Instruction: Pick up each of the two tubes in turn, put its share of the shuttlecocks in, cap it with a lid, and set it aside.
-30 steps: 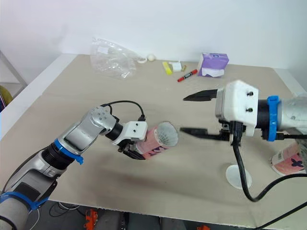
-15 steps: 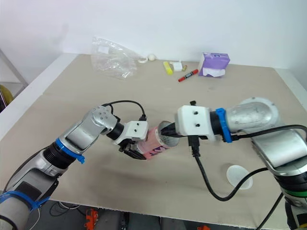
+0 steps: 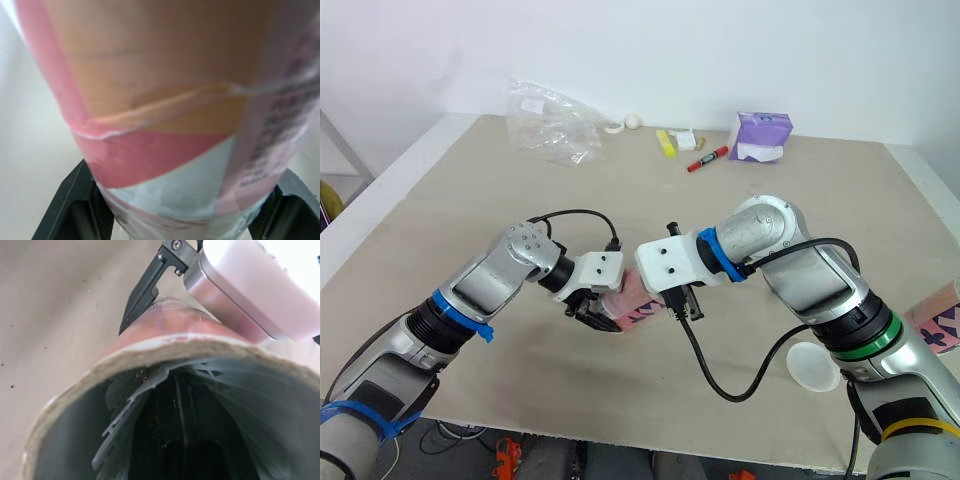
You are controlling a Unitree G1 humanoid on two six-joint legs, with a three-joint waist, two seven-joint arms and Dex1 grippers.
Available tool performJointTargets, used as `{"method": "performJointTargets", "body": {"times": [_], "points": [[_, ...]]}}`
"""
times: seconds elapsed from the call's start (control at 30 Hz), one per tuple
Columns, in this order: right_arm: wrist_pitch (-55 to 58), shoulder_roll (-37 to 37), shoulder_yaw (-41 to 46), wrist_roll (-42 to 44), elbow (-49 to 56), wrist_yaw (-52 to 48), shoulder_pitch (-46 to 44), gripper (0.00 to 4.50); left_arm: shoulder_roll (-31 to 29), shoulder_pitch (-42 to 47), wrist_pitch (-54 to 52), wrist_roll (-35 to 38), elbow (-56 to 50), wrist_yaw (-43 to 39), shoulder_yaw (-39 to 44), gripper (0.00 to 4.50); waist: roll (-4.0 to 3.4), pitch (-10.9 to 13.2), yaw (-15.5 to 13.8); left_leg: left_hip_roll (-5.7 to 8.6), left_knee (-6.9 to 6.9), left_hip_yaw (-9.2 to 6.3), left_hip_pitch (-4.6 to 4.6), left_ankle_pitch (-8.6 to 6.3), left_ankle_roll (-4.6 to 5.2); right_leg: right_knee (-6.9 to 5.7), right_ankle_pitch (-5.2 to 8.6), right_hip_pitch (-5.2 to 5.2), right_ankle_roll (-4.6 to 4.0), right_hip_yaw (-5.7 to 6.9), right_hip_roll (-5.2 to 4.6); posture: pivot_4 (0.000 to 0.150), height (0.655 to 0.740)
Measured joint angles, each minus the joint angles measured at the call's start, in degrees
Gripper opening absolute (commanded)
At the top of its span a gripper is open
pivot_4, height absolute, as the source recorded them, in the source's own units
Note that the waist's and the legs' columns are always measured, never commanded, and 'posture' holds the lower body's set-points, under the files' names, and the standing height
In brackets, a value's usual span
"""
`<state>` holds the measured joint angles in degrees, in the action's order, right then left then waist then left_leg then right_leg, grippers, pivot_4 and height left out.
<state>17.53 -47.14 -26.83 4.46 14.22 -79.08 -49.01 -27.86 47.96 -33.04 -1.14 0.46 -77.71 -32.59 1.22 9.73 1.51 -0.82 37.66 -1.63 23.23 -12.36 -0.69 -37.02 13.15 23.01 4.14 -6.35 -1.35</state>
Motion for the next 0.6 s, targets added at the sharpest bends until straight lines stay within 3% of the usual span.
{"method": "performJointTargets", "body": {"times": [0.37, 0.47, 0.6], "points": [[1.1, 4.1, 0.9, -2.4, -1.9, -3.9, -1.3, 0.04, -0.2, -0.6, 0.1, 0.0, 0.1, 0.1, 0.6, 2.86, -0.03, -0.1, 0.4, -0.03, -0.01, -0.01, -0.04, 0.06, 0.01, -0.04, -0.06, 0.01, -0.05, 0.01, 0.03, 0.15, 0.74], [4.0, 3.7, 2.9, -0.1, -1.7, -4.3, -0.6, 0.04, -0.1, -0.9, 0.8, 0.0, 0.0, 0.1, 1.0, 2.86, -0.03, -0.1, 0.4, -0.01, -0.01, -0.03, 0.04, 0.08, -0.01, -0.04, -0.06, 0.04, -0.05, 0.01, 0.0, 0.15, 0.74], [11.0, 0.2, 12.9, 8.4, 1.7, -4.1, 0.6, 0.04, 0.0, -1.9, 4.3, 0.1, 0.4, 0.3, 1.5, 2.86, -0.09, 0.0, -0.3, 0.11, -0.02, -0.06, 0.28, 0.1, -0.03, 0.0, 0.02, 0.14, 0.05, 0.01, -0.15, 0.15, 0.74]]}}
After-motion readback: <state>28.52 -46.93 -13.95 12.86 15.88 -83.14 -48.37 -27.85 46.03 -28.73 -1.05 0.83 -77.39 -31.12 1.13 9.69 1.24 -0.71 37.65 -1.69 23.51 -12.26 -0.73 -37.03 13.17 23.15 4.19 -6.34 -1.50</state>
